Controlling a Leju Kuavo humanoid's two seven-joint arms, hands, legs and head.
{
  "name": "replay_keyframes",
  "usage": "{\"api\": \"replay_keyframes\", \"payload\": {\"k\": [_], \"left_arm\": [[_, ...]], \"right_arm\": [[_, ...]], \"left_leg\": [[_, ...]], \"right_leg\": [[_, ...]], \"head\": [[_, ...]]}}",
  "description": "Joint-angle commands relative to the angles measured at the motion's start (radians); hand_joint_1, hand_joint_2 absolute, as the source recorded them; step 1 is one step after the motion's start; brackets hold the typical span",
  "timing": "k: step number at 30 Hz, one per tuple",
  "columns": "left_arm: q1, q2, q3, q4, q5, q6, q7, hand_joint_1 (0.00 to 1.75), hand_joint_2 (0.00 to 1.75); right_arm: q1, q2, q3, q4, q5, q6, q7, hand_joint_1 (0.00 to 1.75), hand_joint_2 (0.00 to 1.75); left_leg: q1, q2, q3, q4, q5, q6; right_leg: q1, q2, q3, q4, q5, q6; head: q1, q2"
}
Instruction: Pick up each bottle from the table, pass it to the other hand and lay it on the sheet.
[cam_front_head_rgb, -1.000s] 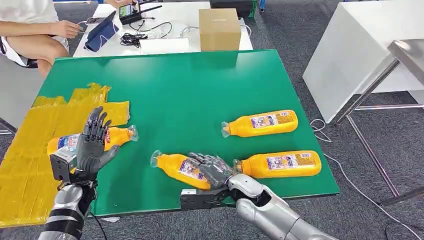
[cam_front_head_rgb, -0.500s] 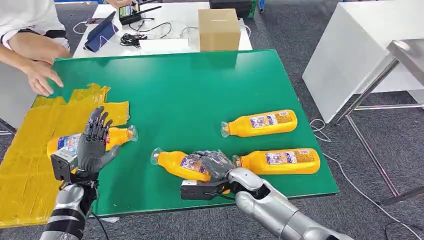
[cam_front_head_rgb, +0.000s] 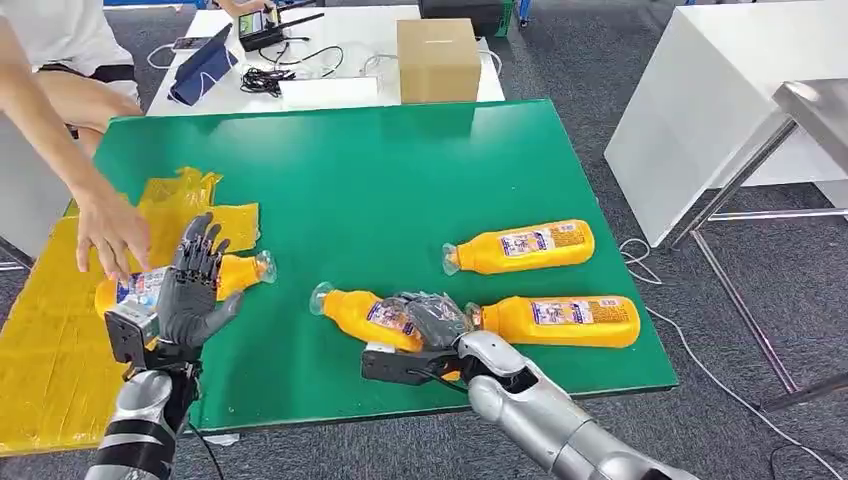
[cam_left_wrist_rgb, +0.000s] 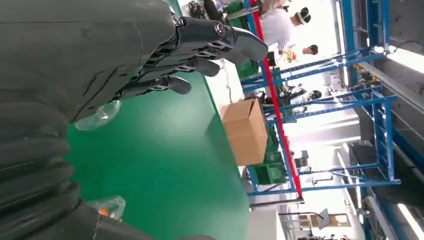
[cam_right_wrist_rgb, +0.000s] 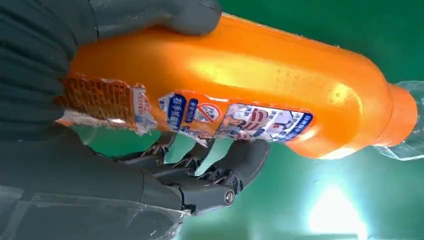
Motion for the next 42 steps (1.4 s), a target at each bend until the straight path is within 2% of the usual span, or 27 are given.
{"api": "replay_keyframes", "payload": {"k": [1,7,19,22,23,24,25,28,29,30,31,35,42], "left_arm": [[-0.015,0.003,-0.019,0.020,0.001,0.000,0.009,0.00,1.75],[-0.021,0.003,-0.023,0.030,0.002,-0.007,0.007,0.00,1.75],[-0.030,-0.004,-0.048,0.026,-0.003,-0.017,0.004,0.00,1.75],[-0.039,-0.004,-0.054,0.037,0.002,-0.023,0.001,0.00,1.75],[-0.041,-0.005,-0.057,0.038,0.004,-0.024,-0.002,0.00,1.75],[-0.047,-0.005,-0.063,0.045,0.006,-0.030,-0.004,0.00,1.75],[-0.053,-0.006,-0.067,0.051,0.007,-0.032,-0.006,0.00,1.75],[-0.058,-0.008,-0.070,0.056,0.007,-0.029,-0.006,0.00,1.75],[-0.060,-0.007,-0.074,0.059,0.008,-0.033,-0.007,0.00,1.75],[-0.064,-0.008,-0.078,0.063,0.010,-0.040,-0.009,0.00,1.75],[-0.070,-0.011,-0.082,0.070,0.011,-0.043,-0.011,0.00,1.75],[-0.089,-0.014,-0.098,0.093,0.015,-0.051,-0.019,0.00,1.75],[-0.090,-0.014,-0.101,0.094,0.015,-0.054,-0.019,0.00,1.75]], "right_arm": [[-0.016,0.025,-0.007,0.108,0.017,0.011,0.005,0.00,1.75],[-0.014,0.034,-0.002,0.126,0.029,0.019,-0.004,0.00,1.75],[-0.077,0.070,0.016,0.231,0.041,0.044,-0.002,0.00,1.75],[-0.116,0.089,0.025,0.304,0.026,0.067,-0.011,0.00,1.75],[-0.137,0.096,0.039,0.334,0.037,0.071,-0.013,0.40,1.75],[-0.166,0.103,0.058,0.369,0.047,0.087,-0.023,1.29,1.75],[-0.190,0.111,0.067,0.405,0.050,0.088,-0.035,1.48,1.75],[-0.202,0.112,0.065,0.417,0.048,0.087,-0.042,1.48,1.75],[-0.214,0.116,0.072,0.433,0.053,0.081,-0.050,1.71,1.75],[-0.231,0.115,0.083,0.443,0.060,0.090,-0.059,1.73,1.75],[-0.250,0.118,0.094,0.461,0.067,0.095,-0.067,1.68,1.75],[-0.312,0.135,0.124,0.524,0.074,0.113,-0.126,1.71,1.75],[-0.314,0.137,0.129,0.531,0.074,0.115,-0.137,1.71,1.75]], "left_leg": [[-0.001,0.000,0.005,-0.001,-0.002,-0.001],[0.000,0.000,0.004,-0.001,-0.001,0.000],[0.000,0.002,0.003,-0.001,0.000,0.000],[0.000,0.003,0.005,-0.001,-0.001,-0.001],[0.000,0.003,0.003,-0.001,0.000,-0.001],[0.000,0.004,0.004,-0.001,-0.001,-0.001],[0.000,0.005,0.006,-0.001,-0.001,-0.001],[0.000,0.005,0.004,0.000,0.000,-0.001],[0.000,0.004,0.004,-0.001,0.000,-0.001],[0.000,0.004,0.004,-0.001,0.001,0.000],[0.000,0.004,0.004,-0.001,0.001,0.000],[-0.001,0.005,0.004,0.000,0.001,0.000],[0.000,0.004,0.004,-0.001,0.001,0.000]], "right_leg": [[0.000,-0.001,0.005,-0.001,-0.002,0.000],[0.000,-0.001,0.004,-0.001,-0.001,0.001],[0.000,0.000,0.002,-0.001,0.001,-0.002],[0.000,-0.001,0.004,-0.001,0.001,-0.002],[0.001,0.000,0.002,-0.001,0.001,-0.002],[0.000,0.000,0.003,-0.001,0.001,-0.002],[0.000,0.001,0.004,-0.001,0.001,-0.002],[0.001,0.001,0.002,0.000,0.002,-0.002],[0.001,0.000,0.003,-0.001,0.002,-0.002],[0.001,0.000,0.002,-0.001,0.002,-0.003],[0.000,0.000,0.002,0.000,0.002,-0.002],[0.000,0.001,0.002,0.001,0.002,-0.003],[0.000,0.000,0.002,0.000,0.003,-0.004]], "head": [[0.000,0.000],[0.000,0.000],[0.000,0.000],[0.000,0.000],[0.000,0.000],[0.000,0.000],[0.000,0.000],[0.000,0.000],[0.000,0.000],[0.000,0.000],[0.000,0.000],[0.000,0.000],[0.000,0.000]]}}
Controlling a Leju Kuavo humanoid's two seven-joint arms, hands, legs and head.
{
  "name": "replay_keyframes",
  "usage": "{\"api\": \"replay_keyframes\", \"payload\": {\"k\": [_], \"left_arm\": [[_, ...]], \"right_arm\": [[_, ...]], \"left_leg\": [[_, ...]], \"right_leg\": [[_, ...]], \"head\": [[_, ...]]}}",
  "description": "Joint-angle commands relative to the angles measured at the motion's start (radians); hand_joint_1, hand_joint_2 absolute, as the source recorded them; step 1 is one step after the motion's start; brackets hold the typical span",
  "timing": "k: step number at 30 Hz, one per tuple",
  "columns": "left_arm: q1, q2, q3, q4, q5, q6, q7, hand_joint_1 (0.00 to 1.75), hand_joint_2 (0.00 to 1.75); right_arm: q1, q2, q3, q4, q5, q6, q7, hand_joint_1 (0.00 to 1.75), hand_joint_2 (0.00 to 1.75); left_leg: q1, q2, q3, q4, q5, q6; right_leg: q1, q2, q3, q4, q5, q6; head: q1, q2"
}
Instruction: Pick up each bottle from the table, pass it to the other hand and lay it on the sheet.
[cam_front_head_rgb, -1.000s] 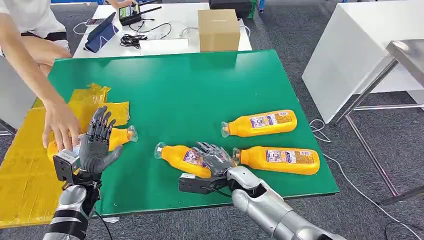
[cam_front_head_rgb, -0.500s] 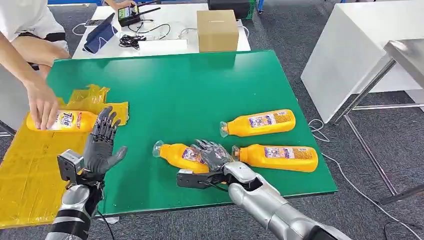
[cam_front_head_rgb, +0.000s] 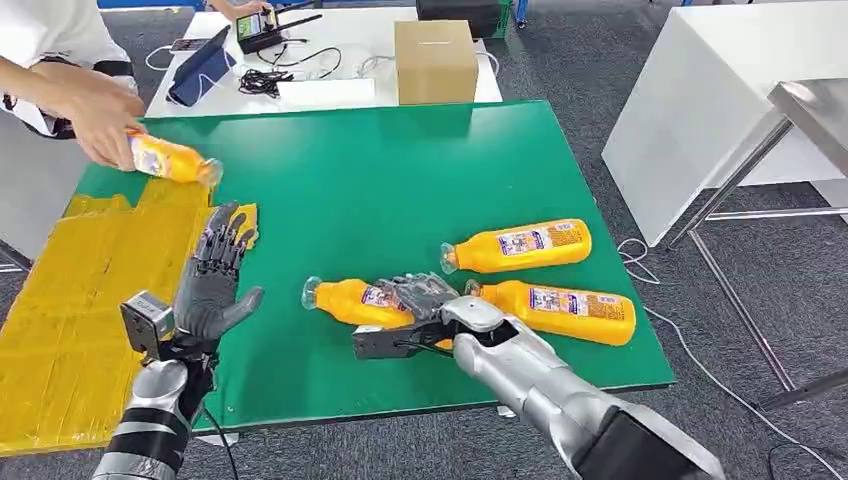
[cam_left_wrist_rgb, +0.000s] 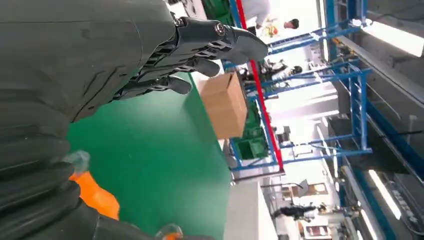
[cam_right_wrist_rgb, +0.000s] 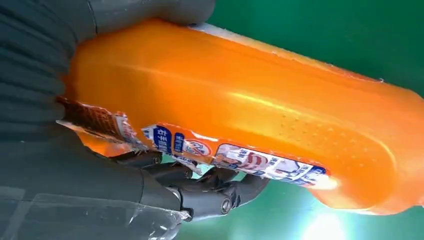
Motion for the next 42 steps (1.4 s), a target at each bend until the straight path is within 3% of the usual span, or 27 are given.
{"api": "replay_keyframes", "payload": {"k": [1,11,23,28,33,35,38,42], "left_arm": [[-0.049,0.004,-0.029,0.078,0.002,-0.002,0.000,0.00,1.75],[-0.049,0.004,-0.029,0.078,0.002,-0.002,0.000,0.00,1.75],[-0.076,0.002,-0.057,0.090,0.020,-0.027,0.000,0.00,1.75],[-0.075,0.003,-0.067,0.085,0.029,-0.034,0.000,0.00,1.75],[-0.062,0.009,-0.068,0.073,0.031,-0.017,0.001,0.00,1.75],[-0.054,0.010,-0.062,0.062,0.030,-0.011,0.002,0.00,1.75],[-0.042,0.009,-0.051,0.046,0.029,-0.003,0.003,0.00,1.75],[-0.031,0.009,-0.041,0.039,0.027,0.006,0.006,0.00,1.75]], "right_arm": [[-0.064,0.014,0.069,0.133,0.001,0.015,-0.009,1.71,1.75],[-0.064,0.014,0.069,0.133,0.001,0.015,-0.009,1.71,1.75],[-0.100,-0.016,0.183,0.130,0.043,-0.022,-0.180,1.75,1.75],[-0.078,-0.040,0.216,0.097,0.062,-0.113,-0.228,1.75,1.75],[-0.064,-0.037,0.219,0.095,0.088,-0.163,-0.144,1.71,1.75],[-0.057,-0.029,0.209,0.103,0.085,-0.164,-0.121,1.47,1.75],[-0.046,-0.017,0.193,0.120,0.087,-0.154,-0.062,0.00,1.75],[-0.037,0.004,0.167,0.149,0.076,-0.127,-0.003,0.00,1.75]], "left_leg": [[0.000,-0.001,0.001,0.000,-0.001,-0.001],[0.000,-0.001,0.001,0.000,0.000,0.000],[0.000,-0.002,0.001,0.000,-0.001,-0.001],[0.000,-0.002,0.001,0.000,-0.001,0.000],[0.000,-0.001,0.000,-0.001,0.000,0.000],[0.000,-0.001,0.001,0.000,-0.001,-0.001],[0.000,-0.001,0.000,-0.001,-0.001,-0.001],[-0.001,0.000,0.001,-0.001,-0.001,0.000]], "right_leg": [[0.000,-0.001,0.002,0.000,-0.001,0.000],[0.000,-0.001,0.001,0.000,-0.001,0.000],[0.000,-0.002,0.001,0.000,-0.001,0.000],[0.000,-0.003,0.001,0.000,-0.001,0.000],[0.000,-0.002,0.000,0.000,-0.001,0.000],[0.000,-0.001,0.001,0.000,-0.001,0.001],[0.000,-0.001,0.001,-0.001,-0.001,0.000],[0.000,0.000,0.001,0.000,-0.001,0.000]], "head": [[0.000,0.000],[0.000,0.000],[0.000,0.000],[0.000,0.000],[0.000,0.000],[0.000,0.000],[0.000,0.000],[0.000,0.000]]}}
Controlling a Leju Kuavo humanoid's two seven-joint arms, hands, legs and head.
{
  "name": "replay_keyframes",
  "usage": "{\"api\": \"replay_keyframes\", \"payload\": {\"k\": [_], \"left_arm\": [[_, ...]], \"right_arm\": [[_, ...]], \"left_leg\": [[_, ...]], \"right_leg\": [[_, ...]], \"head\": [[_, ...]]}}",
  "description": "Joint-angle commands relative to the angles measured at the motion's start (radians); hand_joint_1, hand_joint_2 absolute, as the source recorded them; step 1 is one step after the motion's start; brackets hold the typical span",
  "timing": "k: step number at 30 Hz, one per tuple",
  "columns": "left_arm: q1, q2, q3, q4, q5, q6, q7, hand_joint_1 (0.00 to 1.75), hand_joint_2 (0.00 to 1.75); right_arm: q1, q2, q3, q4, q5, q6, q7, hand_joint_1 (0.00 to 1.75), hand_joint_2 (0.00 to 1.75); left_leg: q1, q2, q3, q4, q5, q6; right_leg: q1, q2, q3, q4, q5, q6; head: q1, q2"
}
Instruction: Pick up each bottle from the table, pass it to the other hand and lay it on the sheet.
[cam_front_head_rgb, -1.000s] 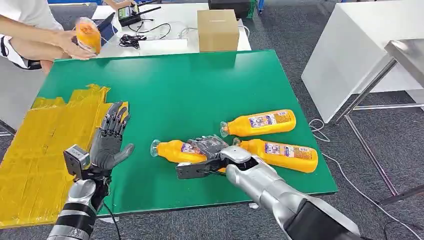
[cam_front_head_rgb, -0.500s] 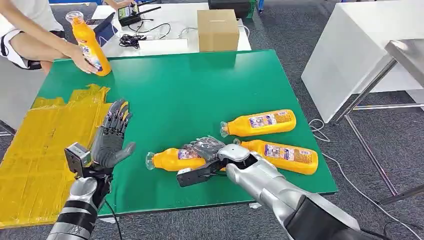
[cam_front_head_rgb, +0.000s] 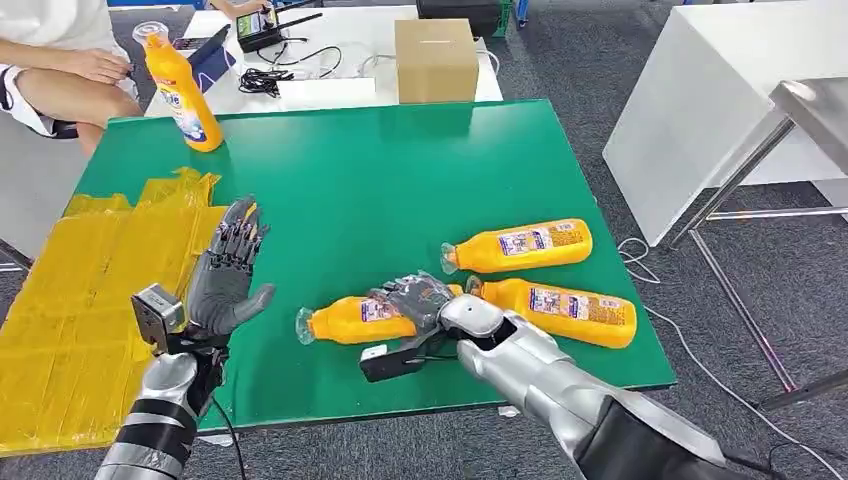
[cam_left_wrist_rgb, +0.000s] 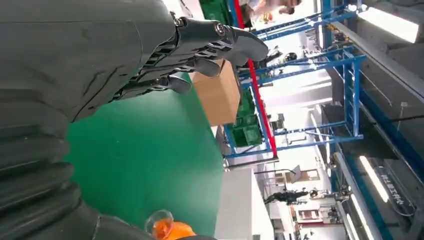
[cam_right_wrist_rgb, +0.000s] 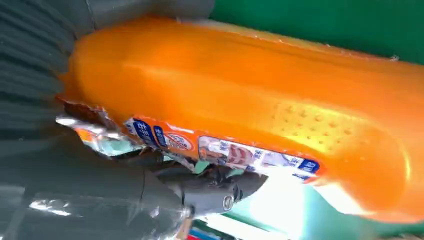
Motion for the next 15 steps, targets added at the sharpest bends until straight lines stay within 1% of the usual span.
{"api": "replay_keyframes", "payload": {"k": [1,3,4,6,11,15], "left_arm": [[-0.002,0.013,0.005,0.019,-0.002,0.015,0.008,0.00,1.75],[0.002,0.014,0.010,0.016,-0.003,0.017,0.010,0.00,1.75],[0.002,0.014,0.010,0.016,-0.003,0.017,0.010,0.00,1.75],[0.005,0.014,0.012,0.012,-0.004,0.018,0.010,0.00,1.75],[0.024,0.014,0.024,-0.011,-0.012,0.024,0.022,0.00,1.75],[0.037,0.017,0.032,-0.022,-0.013,0.028,0.023,0.00,1.75]], "right_arm": [[0.004,0.023,-0.003,0.077,-0.016,0.033,0.102,0.00,1.75],[0.014,0.026,-0.031,0.070,-0.032,0.020,0.121,0.00,1.75],[0.014,0.026,-0.031,0.070,-0.032,0.020,0.121,0.00,1.75],[0.019,0.026,-0.039,0.063,-0.035,0.013,0.129,0.00,1.75],[0.060,0.021,-0.087,0.007,-0.031,-0.002,0.182,0.00,1.75],[0.083,0.024,-0.103,-0.020,-0.030,-0.016,0.202,0.00,1.75]], "left_leg": [[0.000,0.001,0.004,-0.001,-0.002,-0.001],[0.000,0.000,0.002,-0.001,-0.001,0.000],[0.000,0.000,0.004,-0.001,-0.001,-0.001],[0.000,0.000,0.002,-0.001,-0.001,0.000],[0.000,0.000,0.004,-0.001,-0.001,-0.001],[0.000,0.001,0.003,-0.001,-0.001,-0.001]], "right_leg": [[0.000,0.000,0.004,-0.001,-0.001,0.001],[0.000,0.000,0.002,-0.001,-0.001,0.000],[0.000,-0.001,0.004,-0.001,-0.001,0.001],[0.000,-0.001,0.002,-0.001,-0.001,0.000],[0.000,-0.001,0.004,-0.001,-0.002,0.001],[0.000,0.000,0.003,-0.001,-0.001,0.000]], "head": [[0.000,0.000],[0.000,0.000],[0.000,0.000],[0.000,0.000],[0.000,0.000],[0.000,0.000]]}}
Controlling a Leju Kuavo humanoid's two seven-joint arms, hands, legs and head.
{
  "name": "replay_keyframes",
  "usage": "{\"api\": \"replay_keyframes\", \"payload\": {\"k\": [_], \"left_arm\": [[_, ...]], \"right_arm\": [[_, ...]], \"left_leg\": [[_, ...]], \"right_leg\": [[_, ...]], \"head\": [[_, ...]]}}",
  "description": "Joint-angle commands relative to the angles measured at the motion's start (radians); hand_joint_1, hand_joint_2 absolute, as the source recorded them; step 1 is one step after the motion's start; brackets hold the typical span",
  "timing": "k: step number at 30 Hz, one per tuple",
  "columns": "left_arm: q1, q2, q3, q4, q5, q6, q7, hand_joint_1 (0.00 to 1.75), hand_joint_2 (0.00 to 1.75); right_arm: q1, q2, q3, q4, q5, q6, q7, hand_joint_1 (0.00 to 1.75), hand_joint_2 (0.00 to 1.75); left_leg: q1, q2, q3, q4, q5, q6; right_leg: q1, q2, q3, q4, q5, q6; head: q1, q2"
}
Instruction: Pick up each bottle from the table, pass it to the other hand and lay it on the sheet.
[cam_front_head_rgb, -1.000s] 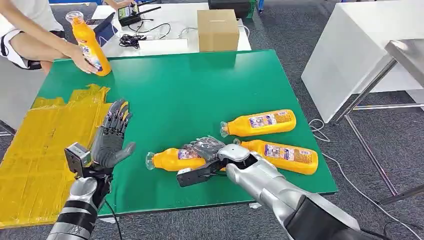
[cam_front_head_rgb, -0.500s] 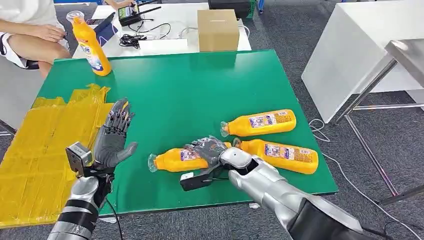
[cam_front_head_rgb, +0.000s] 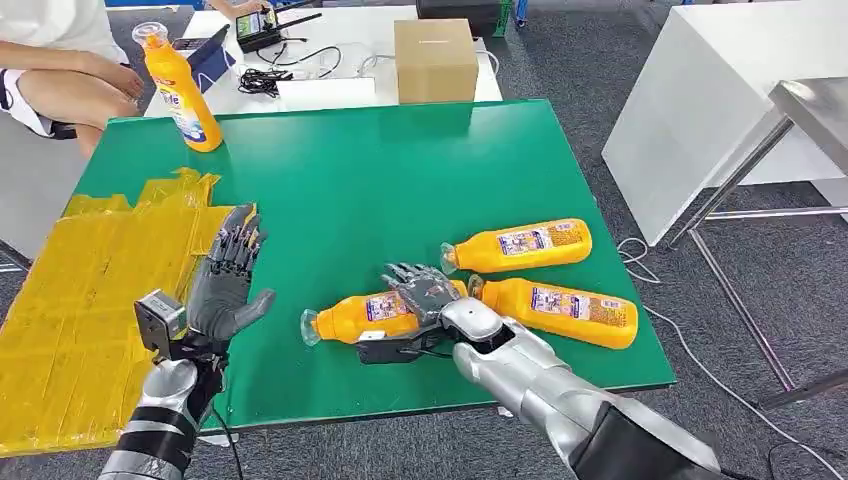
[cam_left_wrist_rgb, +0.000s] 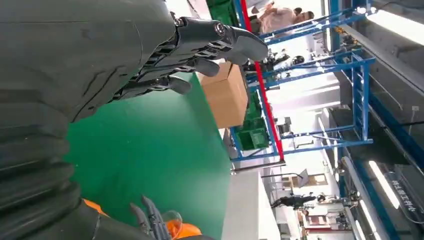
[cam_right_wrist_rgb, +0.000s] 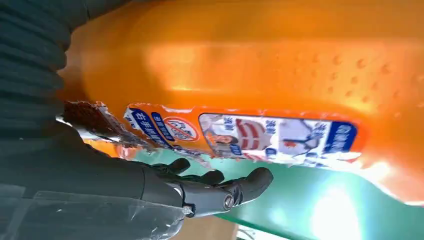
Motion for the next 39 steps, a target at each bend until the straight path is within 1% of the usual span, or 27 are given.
{"api": "replay_keyframes", "payload": {"k": [1,5,8,9,11,12,13,14,15,16,23,26,28,32,37,39], "left_arm": [[0.008,0.016,0.030,-0.007,-0.006,0.005,0.011,0.00,1.75],[0.021,0.014,0.038,-0.022,-0.013,0.010,0.017,0.00,1.75],[0.035,0.014,0.046,-0.037,-0.019,0.011,0.021,0.00,1.75],[0.038,0.015,0.047,-0.040,-0.021,0.008,0.022,0.00,1.75],[0.031,0.015,0.047,-0.031,-0.022,0.000,0.021,0.00,1.75],[0.021,0.014,0.042,-0.019,-0.021,-0.008,0.017,0.00,1.75],[0.007,0.013,0.034,0.000,-0.021,-0.015,0.012,0.00,1.75],[-0.001,0.011,0.029,0.013,-0.021,-0.014,0.010,0.00,1.75],[-0.006,0.010,0.025,0.018,-0.022,-0.013,0.008,0.00,1.75],[-0.009,0.010,0.022,0.022,-0.021,-0.013,0.006,0.00,1.75],[-0.010,0.008,0.020,0.022,-0.022,-0.013,0.006,0.00,1.75],[-0.010,0.008,0.020,0.022,-0.022,-0.013,0.006,0.00,1.75],[-0.010,0.008,0.020,0.022,-0.022,-0.013,0.006,0.00,1.75],[-0.010,0.008,0.020,0.022,-0.022,-0.013,0.006,0.00,1.75],[-0.010,0.008,0.020,0.022,-0.022,-0.013,0.006,0.00,1.75],[-0.012,0.010,0.012,0.024,-0.018,-0.012,0.002,0.00,1.75]], "right_arm": [[0.057,0.004,-0.047,-0.023,0.008,-0.012,0.039,0.00,1.75],[0.084,-0.006,-0.075,-0.074,0.021,-0.004,0.073,0.00,1.75],[0.102,-0.008,-0.088,-0.093,0.051,0.035,0.110,0.00,1.75],[0.106,-0.006,-0.097,-0.089,0.051,0.049,0.114,0.00,1.75],[0.100,-0.001,-0.104,-0.056,0.043,0.097,0.106,0.00,1.75],[0.088,0.003,-0.101,-0.020,0.030,0.145,0.079,0.00,1.75],[0.074,0.008,-0.099,0.024,0.017,0.168,0.060,0.03,1.75],[0.065,0.011,-0.097,0.053,0.015,0.168,0.057,0.84,1.75],[0.060,0.015,-0.093,0.075,0.017,0.167,0.057,1.61,1.75],[0.058,0.017,-0.092,0.086,0.014,0.170,0.050,1.71,1.75],[0.058,0.017,-0.093,0.089,0.014,0.170,0.049,1.71,1.75],[0.058,0.017,-0.093,0.089,0.014,0.170,0.049,1.71,1.75],[0.058,0.017,-0.093,0.089,0.014,0.170,0.049,1.71,1.75],[0.058,0.017,-0.093,0.089,0.014,0.170,0.049,1.71,1.75],[0.058,0.017,-0.093,0.089,0.014,0.170,0.049,1.71,1.75],[0.051,0.024,-0.090,0.119,0.009,0.177,0.047,1.71,1.75]], "left_leg": [[0.000,0.001,0.004,-0.001,-0.001,-0.001],[0.000,0.000,0.002,-0.001,-0.001,-0.001],[0.000,0.000,0.005,-0.002,-0.002,-0.001],[0.000,0.000,0.003,-0.001,-0.001,-0.001],[0.000,0.001,0.004,-0.001,-0.002,-0.001],[0.000,0.000,0.003,-0.001,-0.001,-0.001],[0.000,-0.001,0.005,-0.002,-0.001,-0.001],[0.000,-0.001,0.004,-0.001,0.000,-0.001],[0.000,-0.002,0.005,-0.002,-0.001,-0.001],[0.000,-0.002,0.005,-0.002,0.000,-0.001],[0.000,-0.003,0.008,-0.002,0.001,-0.001],[0.000,-0.004,0.009,-0.002,0.001,-0.001],[0.001,-0.003,0.009,-0.002,0.000,-0.001],[0.000,-0.003,0.011,-0.003,0.000,-0.001],[0.000,-0.004,0.010,-0.002,0.000,-0.001],[0.000,-0.004,0.010,-0.002,0.000,-0.001]], "right_leg": [[0.000,0.000,0.004,-0.001,-0.001,0.000],[0.001,-0.001,0.002,-0.001,-0.001,0.000],[0.001,-0.001,0.005,-0.002,-0.002,0.001],[0.001,0.000,0.003,-0.001,-0.001,0.000],[0.001,0.000,0.004,-0.002,-0.001,0.001],[0.001,-0.001,0.003,-0.001,-0.001,0.000],[0.001,-0.002,0.005,-0.002,-0.001,0.001],[0.002,-0.002,0.004,-0.002,-0.001,0.000],[0.001,-0.003,0.005,-0.002,-0.001,0.001],[0.002,-0.003,0.005,-0.002,-0.001,0.000],[0.001,-0.004,0.006,-0.003,-0.001,0.000],[0.001,-0.005,0.002,-0.003,-0.001,0.000],[0.002,-0.003,0.000,-0.003,-0.001,-0.001],[0.001,-0.004,0.011,-0.004,-0.002,0.000],[0.001,-0.004,0.010,-0.003,-0.001,0.000],[0.001,-0.004,0.010,-0.003,-0.001,0.000]], "head": [[0.000,0.000],[0.000,0.000],[0.000,0.000],[0.000,0.000],[0.000,0.000],[0.000,0.000],[0.000,0.000],[0.000,0.000],[0.000,0.000],[0.000,0.000],[0.000,0.000],[0.000,0.000],[0.000,0.000],[0.000,0.000],[0.000,0.000],[0.000,0.000]]}}
